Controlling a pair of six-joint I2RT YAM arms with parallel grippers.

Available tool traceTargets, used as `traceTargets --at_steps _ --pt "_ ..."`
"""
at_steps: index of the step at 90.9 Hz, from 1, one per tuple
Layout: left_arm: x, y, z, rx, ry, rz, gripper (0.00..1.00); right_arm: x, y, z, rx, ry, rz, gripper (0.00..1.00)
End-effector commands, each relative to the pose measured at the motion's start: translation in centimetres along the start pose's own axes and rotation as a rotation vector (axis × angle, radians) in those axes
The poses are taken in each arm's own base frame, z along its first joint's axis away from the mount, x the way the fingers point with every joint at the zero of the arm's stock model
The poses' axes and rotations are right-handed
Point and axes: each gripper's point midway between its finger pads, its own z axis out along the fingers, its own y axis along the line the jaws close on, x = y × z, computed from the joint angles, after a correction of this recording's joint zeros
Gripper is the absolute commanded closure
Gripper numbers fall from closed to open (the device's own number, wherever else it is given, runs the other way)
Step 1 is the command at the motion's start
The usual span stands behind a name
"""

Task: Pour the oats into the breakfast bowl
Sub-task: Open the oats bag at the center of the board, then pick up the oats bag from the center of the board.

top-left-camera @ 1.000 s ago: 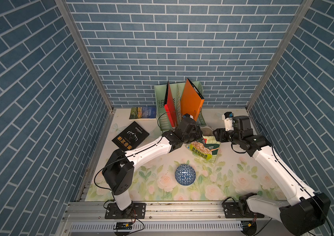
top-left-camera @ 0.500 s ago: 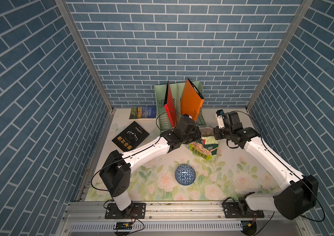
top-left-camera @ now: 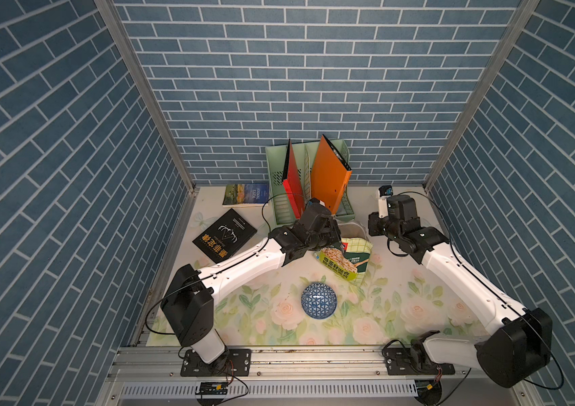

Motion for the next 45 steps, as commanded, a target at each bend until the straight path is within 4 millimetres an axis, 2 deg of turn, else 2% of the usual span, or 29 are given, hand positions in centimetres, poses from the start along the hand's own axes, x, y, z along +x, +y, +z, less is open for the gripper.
traceTargets --at_steps 1,9,19,24,34,45 --pt "-2.0 -2.2 -1.2 0.069 -0.077 0.027 1.00 -1.2 1.0 -3.6 -0.100 -0.137 0.075 0.47" --pt "-2.1 -2.0 -1.1 0.057 -0.083 0.037 1.00 -0.4 1.7 -6.0 -0.184 -0.214 0.119 0.33" --pt "-2.1 -1.8 -1.1 0.047 -0.084 0.047 1.00 1.3 2.4 -7.9 -0.271 -0.285 0.189 0.17" --pt "-2.2 -1.7 -1.0 0.043 -0.084 0.053 1.00 2.6 2.4 -8.1 -0.287 -0.315 0.229 0.12" --pt "-2.3 -1.5 -0.9 0.027 -0.089 0.074 1.00 5.8 1.9 -7.4 -0.272 -0.331 0.278 0.01" --pt "-2.4 -0.9 -0.8 -0.006 -0.084 0.091 1.00 7.8 2.0 -6.9 -0.251 -0.340 0.256 0.00"
